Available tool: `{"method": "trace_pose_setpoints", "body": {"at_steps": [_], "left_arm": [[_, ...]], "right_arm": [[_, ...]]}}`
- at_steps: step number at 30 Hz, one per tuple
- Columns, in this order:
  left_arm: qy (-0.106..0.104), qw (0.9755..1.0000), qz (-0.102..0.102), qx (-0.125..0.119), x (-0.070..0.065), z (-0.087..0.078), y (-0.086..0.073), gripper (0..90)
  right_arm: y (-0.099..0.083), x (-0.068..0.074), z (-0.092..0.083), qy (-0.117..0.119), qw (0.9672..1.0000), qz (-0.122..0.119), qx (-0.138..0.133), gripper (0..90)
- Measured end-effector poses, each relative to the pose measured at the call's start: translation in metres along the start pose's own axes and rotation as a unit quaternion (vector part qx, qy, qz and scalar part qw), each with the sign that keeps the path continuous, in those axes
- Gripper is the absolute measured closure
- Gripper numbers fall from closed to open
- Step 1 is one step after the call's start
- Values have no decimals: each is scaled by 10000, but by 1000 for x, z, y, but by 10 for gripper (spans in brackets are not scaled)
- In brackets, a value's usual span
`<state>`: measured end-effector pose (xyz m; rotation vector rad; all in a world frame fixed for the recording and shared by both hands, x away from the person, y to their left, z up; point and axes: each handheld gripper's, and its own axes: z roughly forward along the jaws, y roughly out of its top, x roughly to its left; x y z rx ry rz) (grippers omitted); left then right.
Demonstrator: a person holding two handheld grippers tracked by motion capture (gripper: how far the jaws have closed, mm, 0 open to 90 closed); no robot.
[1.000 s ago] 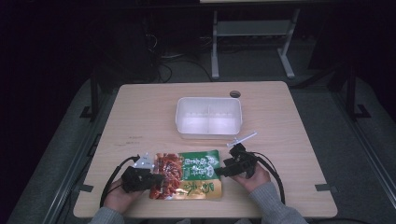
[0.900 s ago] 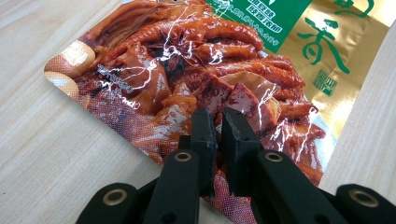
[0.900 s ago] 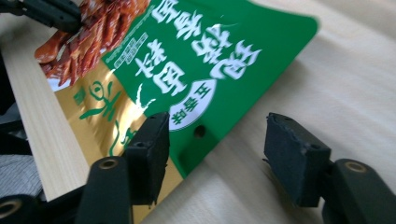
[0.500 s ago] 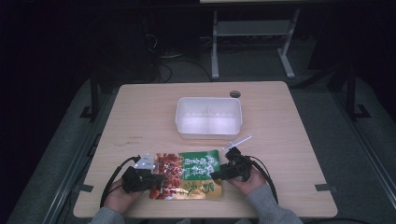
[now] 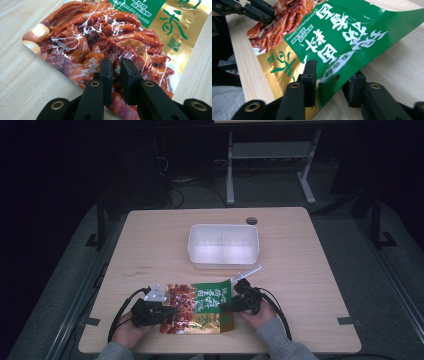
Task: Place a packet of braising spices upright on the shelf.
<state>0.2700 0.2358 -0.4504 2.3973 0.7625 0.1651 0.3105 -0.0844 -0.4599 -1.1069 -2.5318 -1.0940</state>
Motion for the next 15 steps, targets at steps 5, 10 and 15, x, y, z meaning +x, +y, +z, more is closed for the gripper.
{"method": "trace_pose_setpoints", "body": {"at_steps": [5,10,15], "left_arm": [[20,10000,10,2,0,0,0,772],[68,10000,16,15,0,-1,0,736],[97,9999,19,24,0,-1,0,720]], "right_arm": [[-1,-1,1,3,10000,50,49,720],[-2,-3,2,78,9999,69,57,766],[-3,-6,0,247,9996,140,-28,824]]}}
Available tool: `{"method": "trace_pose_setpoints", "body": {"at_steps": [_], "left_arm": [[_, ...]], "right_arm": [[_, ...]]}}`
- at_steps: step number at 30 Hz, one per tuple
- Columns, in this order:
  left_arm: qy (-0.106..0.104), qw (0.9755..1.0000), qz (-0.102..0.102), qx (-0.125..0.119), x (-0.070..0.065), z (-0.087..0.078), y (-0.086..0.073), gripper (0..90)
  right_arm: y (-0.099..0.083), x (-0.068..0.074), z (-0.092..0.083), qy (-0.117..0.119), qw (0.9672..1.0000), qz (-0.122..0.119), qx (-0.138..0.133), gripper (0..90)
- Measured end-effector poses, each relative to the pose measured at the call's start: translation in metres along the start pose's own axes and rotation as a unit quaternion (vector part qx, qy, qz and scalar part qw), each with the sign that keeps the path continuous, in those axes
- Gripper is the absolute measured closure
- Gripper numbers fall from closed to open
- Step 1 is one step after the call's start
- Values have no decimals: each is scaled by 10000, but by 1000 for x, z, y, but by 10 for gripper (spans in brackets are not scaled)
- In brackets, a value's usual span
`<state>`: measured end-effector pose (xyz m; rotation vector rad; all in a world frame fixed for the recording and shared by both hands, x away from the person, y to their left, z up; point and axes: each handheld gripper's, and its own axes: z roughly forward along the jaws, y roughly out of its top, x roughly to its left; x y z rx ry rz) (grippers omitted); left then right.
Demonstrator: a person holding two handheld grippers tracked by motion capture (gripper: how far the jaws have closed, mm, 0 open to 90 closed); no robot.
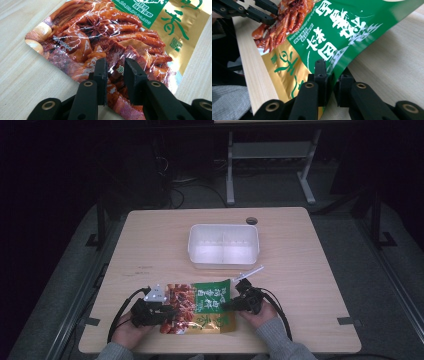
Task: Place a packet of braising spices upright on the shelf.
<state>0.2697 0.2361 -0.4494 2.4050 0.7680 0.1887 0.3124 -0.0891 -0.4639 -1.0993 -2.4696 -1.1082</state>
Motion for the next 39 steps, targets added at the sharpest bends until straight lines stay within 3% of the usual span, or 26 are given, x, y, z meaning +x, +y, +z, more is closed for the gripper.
{"method": "trace_pose_setpoints", "body": {"at_steps": [9,19,30,39], "left_arm": [[120,9999,-79,-44,3,-4,-4,683],[250,9994,-180,-144,6,-10,-8,654],[583,9970,-340,-374,9,-18,-11,532],[640,9963,-412,-411,11,-19,-13,485]], "right_arm": [[1,-3,-9,326,9992,37,-212,877],[5,-4,-21,380,9989,76,-254,896],[32,8,-43,389,9988,-211,-216,898],[63,17,-76,528,9979,-367,-111,899]]}}
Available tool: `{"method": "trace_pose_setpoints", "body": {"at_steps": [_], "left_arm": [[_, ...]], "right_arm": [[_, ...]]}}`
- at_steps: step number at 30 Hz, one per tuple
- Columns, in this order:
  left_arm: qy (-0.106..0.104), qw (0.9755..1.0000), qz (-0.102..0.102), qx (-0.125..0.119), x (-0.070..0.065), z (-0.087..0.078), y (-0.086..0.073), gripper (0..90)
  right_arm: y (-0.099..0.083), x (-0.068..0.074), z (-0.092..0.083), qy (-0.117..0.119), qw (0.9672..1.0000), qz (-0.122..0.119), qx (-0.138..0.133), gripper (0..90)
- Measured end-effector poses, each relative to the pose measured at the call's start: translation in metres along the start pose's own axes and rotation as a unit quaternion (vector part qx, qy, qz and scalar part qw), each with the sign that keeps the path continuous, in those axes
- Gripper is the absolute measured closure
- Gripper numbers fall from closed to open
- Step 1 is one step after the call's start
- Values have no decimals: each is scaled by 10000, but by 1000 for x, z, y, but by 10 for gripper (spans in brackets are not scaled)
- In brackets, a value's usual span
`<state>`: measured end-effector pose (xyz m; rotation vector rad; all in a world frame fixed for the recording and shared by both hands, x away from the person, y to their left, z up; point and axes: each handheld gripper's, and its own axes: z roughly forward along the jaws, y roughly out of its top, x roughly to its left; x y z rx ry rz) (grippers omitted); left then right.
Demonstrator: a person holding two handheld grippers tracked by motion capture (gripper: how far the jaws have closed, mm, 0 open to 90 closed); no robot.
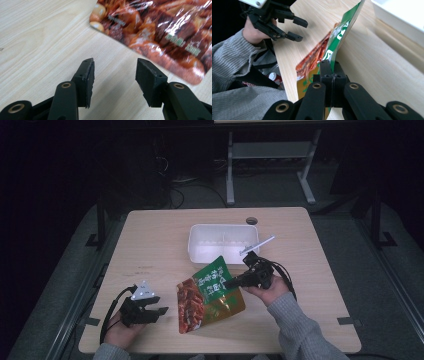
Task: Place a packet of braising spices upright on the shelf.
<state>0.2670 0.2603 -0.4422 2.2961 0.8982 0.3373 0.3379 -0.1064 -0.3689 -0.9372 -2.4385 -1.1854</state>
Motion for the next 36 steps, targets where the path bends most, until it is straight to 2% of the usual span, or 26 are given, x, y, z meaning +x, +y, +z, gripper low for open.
{"method": "trace_pose_setpoints", "body": {"at_steps": [11,12,18,25,29,32,36], "left_arm": [[8,10000,-3,25,1,1,0,478],[12,10000,-14,12,1,1,0,477],[17,10000,-30,19,2,2,0,476],[22,10000,-41,26,2,2,-1,470],[21,10000,-41,24,3,2,-1,469],[19,10000,-46,25,3,2,-1,468],[20,10000,-52,17,3,2,-1,468]], "right_arm": [[27,20,-26,12,9991,-353,235,900],[31,25,-31,-19,9984,-475,293,900],[43,39,-46,-28,9973,-630,384,900],[52,47,-64,-22,9966,-730,371,900],[58,49,-75,-105,9967,-728,347,900],[68,51,-89,-379,9956,-766,377,900],[75,53,-102,-529,9955,-711,335,900]]}}
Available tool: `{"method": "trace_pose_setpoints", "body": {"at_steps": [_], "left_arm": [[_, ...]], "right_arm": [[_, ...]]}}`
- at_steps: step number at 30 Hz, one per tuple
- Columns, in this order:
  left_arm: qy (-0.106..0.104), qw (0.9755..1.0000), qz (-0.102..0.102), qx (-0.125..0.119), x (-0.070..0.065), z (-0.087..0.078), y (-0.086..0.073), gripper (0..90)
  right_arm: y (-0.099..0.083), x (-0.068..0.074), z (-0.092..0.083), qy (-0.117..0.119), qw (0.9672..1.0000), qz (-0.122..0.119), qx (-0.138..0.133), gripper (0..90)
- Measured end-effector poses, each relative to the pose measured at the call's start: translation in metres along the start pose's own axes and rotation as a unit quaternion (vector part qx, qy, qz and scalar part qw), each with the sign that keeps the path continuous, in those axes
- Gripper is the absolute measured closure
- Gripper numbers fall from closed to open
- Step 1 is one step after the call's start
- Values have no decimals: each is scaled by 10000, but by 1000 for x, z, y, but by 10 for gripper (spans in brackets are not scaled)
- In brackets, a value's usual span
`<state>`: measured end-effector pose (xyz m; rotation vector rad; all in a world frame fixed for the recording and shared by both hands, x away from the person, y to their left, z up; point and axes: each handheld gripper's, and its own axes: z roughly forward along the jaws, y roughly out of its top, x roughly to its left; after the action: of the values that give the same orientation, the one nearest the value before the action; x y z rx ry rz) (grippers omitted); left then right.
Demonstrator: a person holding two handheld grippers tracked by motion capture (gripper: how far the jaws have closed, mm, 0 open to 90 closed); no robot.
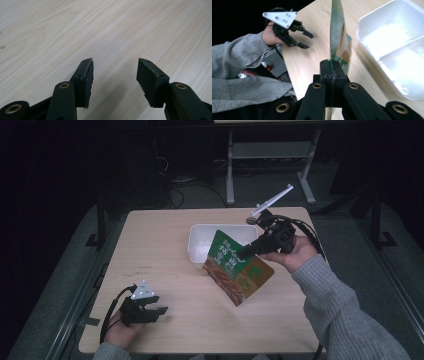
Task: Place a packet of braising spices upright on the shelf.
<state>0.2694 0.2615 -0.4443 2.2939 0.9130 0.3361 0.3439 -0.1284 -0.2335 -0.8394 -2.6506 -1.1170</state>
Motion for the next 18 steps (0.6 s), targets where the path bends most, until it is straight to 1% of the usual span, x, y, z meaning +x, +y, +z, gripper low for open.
{"method": "trace_pose_setpoints", "body": {"at_steps": [8,9,10,12,14,18], "left_arm": [[-4,10000,1,1,0,-1,0,468],[-9,10000,0,2,1,-1,0,468],[-9,10000,0,2,1,-1,0,468],[-20,10000,-14,-3,1,0,0,466],[-29,10000,-20,-9,1,-1,0,464],[-32,10000,-25,-15,1,-1,0,464]], "right_arm": [[17,-8,-29,-320,9993,156,-100,900],[21,-11,-34,-419,9989,162,-123,900],[21,-11,-34,-419,9989,162,-123,900],[24,-14,-38,-513,9984,199,-154,900],[28,-18,-42,-636,9975,249,-178,900],[36,-24,-45,-859,9956,340,-135,900]]}}
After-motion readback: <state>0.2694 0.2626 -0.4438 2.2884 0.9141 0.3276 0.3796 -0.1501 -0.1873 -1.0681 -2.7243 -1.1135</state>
